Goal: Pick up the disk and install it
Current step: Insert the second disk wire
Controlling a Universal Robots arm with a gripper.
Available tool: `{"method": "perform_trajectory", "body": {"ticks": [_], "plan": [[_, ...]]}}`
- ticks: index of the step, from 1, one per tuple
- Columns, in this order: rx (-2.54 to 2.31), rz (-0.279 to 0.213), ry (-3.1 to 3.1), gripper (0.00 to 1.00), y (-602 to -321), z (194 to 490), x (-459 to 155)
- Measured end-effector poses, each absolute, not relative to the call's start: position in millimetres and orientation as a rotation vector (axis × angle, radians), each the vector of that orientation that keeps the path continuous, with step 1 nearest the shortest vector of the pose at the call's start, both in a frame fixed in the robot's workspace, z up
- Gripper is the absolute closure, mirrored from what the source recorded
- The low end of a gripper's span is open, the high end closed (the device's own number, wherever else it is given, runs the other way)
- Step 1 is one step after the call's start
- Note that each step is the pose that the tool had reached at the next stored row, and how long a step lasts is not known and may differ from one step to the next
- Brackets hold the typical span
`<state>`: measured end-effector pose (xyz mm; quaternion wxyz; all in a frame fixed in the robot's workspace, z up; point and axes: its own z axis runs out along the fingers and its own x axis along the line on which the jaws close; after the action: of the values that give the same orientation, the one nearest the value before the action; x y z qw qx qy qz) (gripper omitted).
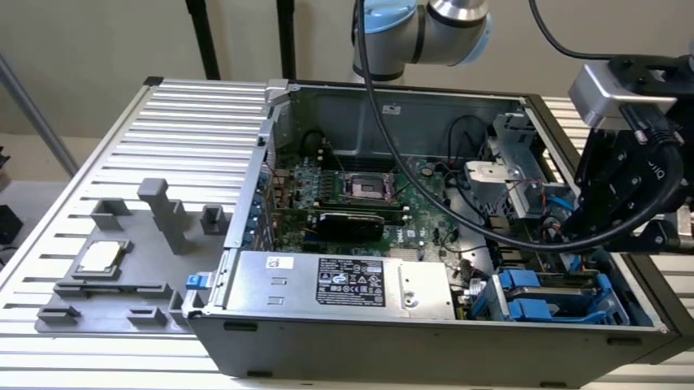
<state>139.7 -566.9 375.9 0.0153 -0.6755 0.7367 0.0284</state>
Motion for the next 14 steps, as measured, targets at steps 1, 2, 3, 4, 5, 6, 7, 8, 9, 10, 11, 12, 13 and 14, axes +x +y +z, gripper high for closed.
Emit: {"method": "perform_trajectory", "body": {"ticks": [1, 2, 3, 4, 5, 6, 7, 8, 9, 10, 11, 12, 13, 14], "plan": [[-2.103, 0.083, 2.295, 0.69, -566.5, 375.5, 139.7], [-2.104, 0.078, 2.298, 0.69, -566.0, 375.2, 139.7], [-2.106, 0.073, 2.301, 0.69, -565.4, 374.9, 139.7], [-2.107, 0.067, 2.305, 0.69, -564.8, 374.6, 139.7], [-2.109, 0.061, 2.308, 0.71, -564.2, 374.3, 139.7], [-2.110, 0.056, 2.312, 0.71, -563.6, 374.1, 139.7], [-2.112, 0.050, 2.315, 0.71, -563.0, 373.8, 139.7], [-2.113, 0.044, 2.318, 0.79, -562.4, 373.6, 139.7], [-2.115, 0.039, 2.321, 0.79, -562.0, 373.3, 139.7], [-2.116, 0.033, 2.325, 0.79, -561.5, 373.0, 139.7], [-2.117, 0.029, 2.327, 0.79, -561.1, 372.7, 139.7], [-2.118, 0.026, 2.329, 0.79, -560.9, 372.5, 139.7], [-2.118, 0.025, 2.329, 0.81, -560.9, 372.1, 139.6], [-2.117, 0.025, 2.329, 0.84, -561.0, 371.9, 139.2]]}}
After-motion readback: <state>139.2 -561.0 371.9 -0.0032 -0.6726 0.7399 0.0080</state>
